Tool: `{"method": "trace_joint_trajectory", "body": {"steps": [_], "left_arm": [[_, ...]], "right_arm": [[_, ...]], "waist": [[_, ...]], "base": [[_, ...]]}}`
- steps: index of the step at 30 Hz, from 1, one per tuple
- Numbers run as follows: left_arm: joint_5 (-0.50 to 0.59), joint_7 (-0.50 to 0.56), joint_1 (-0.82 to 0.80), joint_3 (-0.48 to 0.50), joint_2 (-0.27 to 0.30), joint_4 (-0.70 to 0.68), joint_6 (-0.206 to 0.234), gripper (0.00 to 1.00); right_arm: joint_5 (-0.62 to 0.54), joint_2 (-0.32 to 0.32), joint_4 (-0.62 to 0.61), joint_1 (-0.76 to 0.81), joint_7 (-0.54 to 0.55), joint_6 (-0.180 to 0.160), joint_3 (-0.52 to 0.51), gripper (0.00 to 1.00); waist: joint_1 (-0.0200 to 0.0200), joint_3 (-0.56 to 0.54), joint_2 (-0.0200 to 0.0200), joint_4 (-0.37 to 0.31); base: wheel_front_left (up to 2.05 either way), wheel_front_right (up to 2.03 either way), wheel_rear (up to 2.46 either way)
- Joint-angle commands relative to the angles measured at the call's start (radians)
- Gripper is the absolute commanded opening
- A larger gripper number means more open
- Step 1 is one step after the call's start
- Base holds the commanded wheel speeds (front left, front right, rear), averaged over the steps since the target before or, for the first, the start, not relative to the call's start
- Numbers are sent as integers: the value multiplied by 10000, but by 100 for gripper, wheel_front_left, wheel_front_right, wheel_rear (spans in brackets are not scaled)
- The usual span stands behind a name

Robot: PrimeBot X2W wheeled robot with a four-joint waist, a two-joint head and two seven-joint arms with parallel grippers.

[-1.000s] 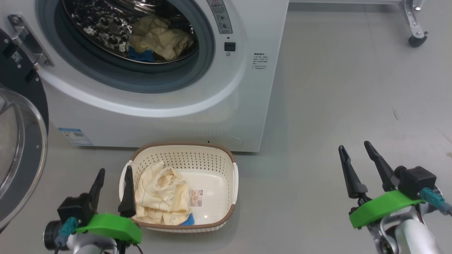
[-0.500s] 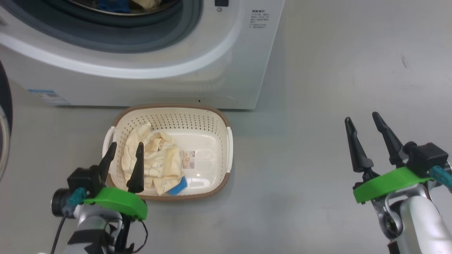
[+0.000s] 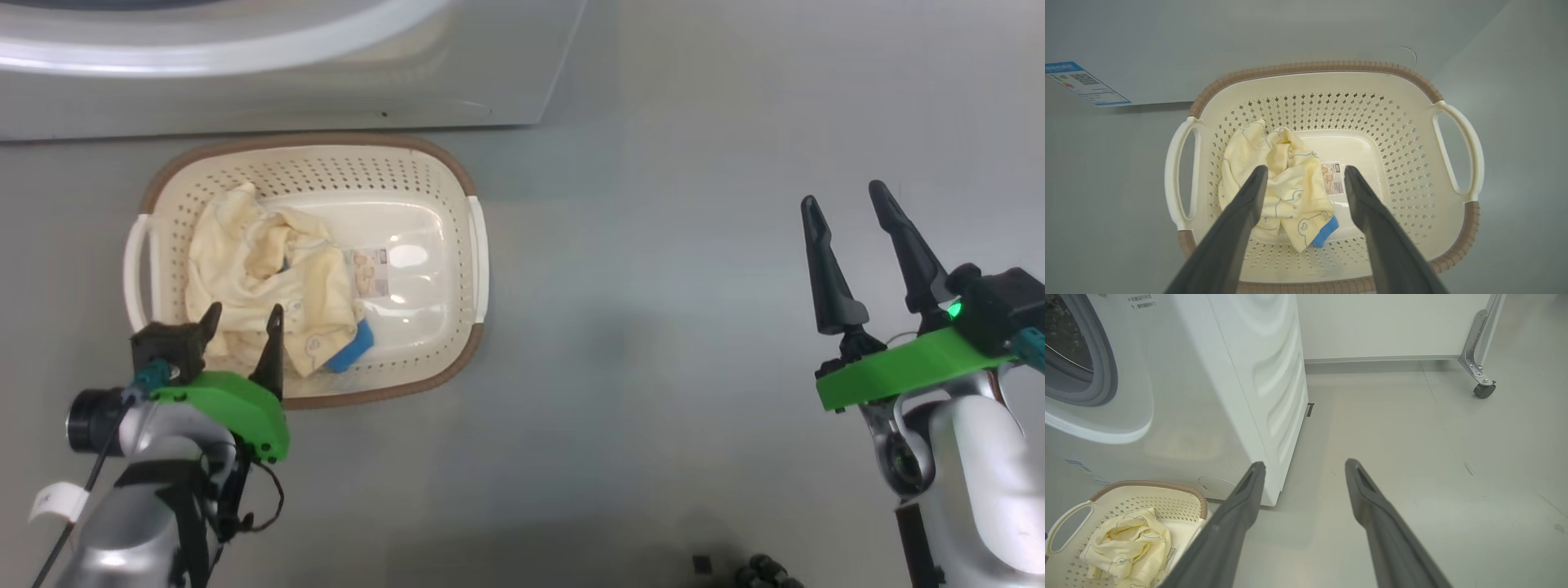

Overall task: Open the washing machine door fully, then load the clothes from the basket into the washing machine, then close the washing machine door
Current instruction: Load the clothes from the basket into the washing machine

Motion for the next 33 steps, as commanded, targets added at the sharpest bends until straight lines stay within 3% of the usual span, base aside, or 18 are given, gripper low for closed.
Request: {"method": "trace_joint_trajectory", "body": {"steps": [1, 11, 21, 33], "left_arm": [[-114, -45, -257, 124, 407, 80, 6, 100], [-1052, 1169, -2162, -487, 867, 2473, 6, 100], [-1513, 2273, -3365, -476, 1238, 3762, 8, 100], [-1353, 3245, -4568, -690, 1393, 4241, 809, 100]], "right_arm": [[106, -58, -344, -39, -97, 0, 215, 100], [468, -58, -620, -398, -97, 0, 462, 100], [957, -58, -676, -739, -97, 0, 842, 100], [1156, -58, -725, -1094, -97, 0, 1156, 100]], "waist": [[-2, 632, 0, -500], [-2, 1966, 0, -1248], [-2, 2751, 0, -1896], [-2, 3555, 0, -2281]], "base": [[0, 0, 0], [0, 0, 0], [0, 0, 0], [0, 0, 0]]}}
